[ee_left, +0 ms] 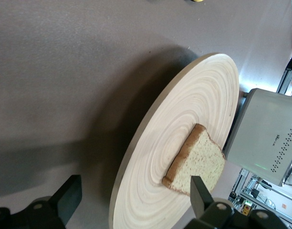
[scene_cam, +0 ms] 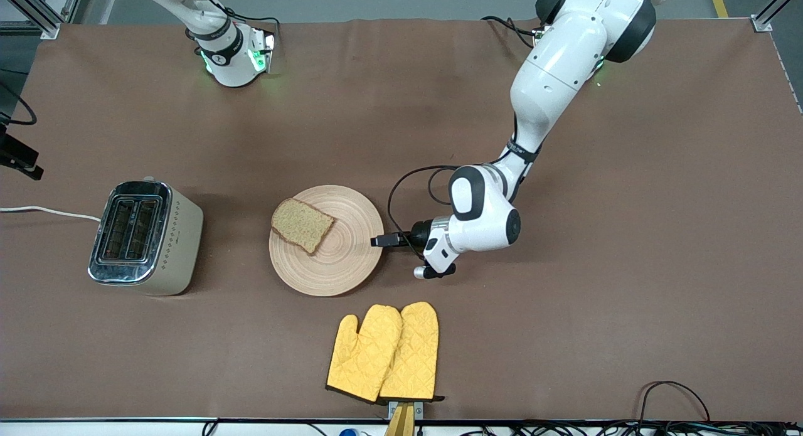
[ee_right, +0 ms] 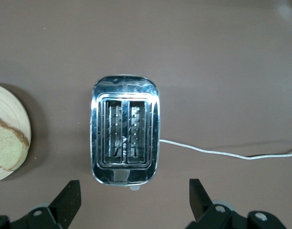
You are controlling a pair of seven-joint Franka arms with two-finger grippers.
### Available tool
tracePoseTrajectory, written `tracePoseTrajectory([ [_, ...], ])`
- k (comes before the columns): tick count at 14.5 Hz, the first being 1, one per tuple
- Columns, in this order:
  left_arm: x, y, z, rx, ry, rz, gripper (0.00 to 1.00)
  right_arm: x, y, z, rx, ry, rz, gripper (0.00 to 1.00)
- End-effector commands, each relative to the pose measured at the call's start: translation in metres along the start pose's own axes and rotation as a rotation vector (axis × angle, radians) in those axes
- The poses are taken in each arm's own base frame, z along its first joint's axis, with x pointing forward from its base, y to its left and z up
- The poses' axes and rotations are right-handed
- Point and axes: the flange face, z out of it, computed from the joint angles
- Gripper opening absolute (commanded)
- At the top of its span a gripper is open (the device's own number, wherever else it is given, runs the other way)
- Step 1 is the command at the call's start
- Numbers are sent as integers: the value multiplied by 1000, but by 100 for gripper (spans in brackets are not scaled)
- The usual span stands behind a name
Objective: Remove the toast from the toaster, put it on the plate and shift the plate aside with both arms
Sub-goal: 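Grip the plate rim with the left gripper and slide it away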
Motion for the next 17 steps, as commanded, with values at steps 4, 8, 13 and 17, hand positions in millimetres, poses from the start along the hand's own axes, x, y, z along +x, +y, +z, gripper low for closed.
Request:
tracePoseTrajectory([
  [4,-13,14,28,-22,45,42,86,3,-22,-21,24,32,-20,100],
  [8,-24,9,44,-46,57,70,0,4,-19,-18,66,31,2,100],
  [13,-21,1,44,-53,63,146,0,6,-38,-18,60,21,-38,100],
  [17,-6,4,6,-56,78,148,0,3,-39,-14,64,-6,-41,100],
])
